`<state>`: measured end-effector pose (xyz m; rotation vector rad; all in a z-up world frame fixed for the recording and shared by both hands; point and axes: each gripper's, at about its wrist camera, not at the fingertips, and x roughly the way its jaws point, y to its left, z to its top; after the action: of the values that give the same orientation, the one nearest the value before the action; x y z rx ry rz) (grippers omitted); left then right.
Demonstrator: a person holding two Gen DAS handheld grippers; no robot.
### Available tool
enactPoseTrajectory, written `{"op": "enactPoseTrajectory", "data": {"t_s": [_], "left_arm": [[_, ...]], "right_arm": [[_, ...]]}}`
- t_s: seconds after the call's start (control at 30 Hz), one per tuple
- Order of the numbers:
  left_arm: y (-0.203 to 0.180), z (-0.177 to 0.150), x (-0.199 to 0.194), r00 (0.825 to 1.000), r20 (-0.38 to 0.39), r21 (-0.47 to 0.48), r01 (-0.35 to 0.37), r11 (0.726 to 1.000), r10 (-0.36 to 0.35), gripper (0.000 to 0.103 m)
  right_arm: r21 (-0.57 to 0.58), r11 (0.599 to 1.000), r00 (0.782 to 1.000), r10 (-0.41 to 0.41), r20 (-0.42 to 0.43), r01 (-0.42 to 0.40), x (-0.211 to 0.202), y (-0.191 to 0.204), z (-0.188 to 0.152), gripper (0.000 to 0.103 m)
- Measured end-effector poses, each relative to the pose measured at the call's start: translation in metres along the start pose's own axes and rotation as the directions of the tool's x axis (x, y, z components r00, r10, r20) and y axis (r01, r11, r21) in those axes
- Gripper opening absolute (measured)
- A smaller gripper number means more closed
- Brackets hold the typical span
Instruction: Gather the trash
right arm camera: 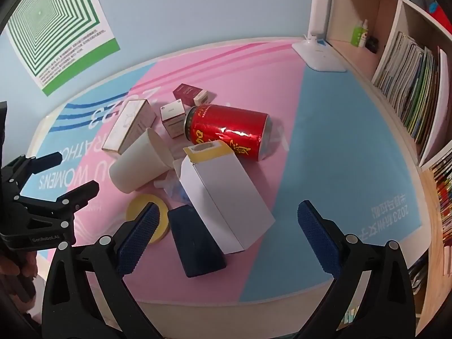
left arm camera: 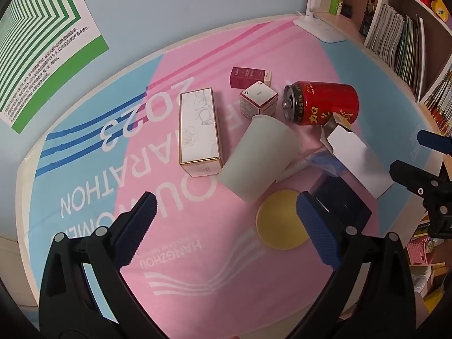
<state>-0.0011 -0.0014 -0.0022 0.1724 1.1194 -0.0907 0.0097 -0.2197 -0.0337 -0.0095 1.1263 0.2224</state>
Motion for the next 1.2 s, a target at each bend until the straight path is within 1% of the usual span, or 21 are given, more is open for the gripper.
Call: {"op": "enactPoseTrajectory", "data": {"t_s": [1.2], "left_arm": [[-0.0022,-0.0001,-0.0066,1.000,0.015,-0.003,0.008,1.000,-0.008,0.096]], "right_arm": [[0.008,1.000,1.000,0.010,0.006,-0.010,-0.0080,0.0002,-0.0010,0.097]]}}
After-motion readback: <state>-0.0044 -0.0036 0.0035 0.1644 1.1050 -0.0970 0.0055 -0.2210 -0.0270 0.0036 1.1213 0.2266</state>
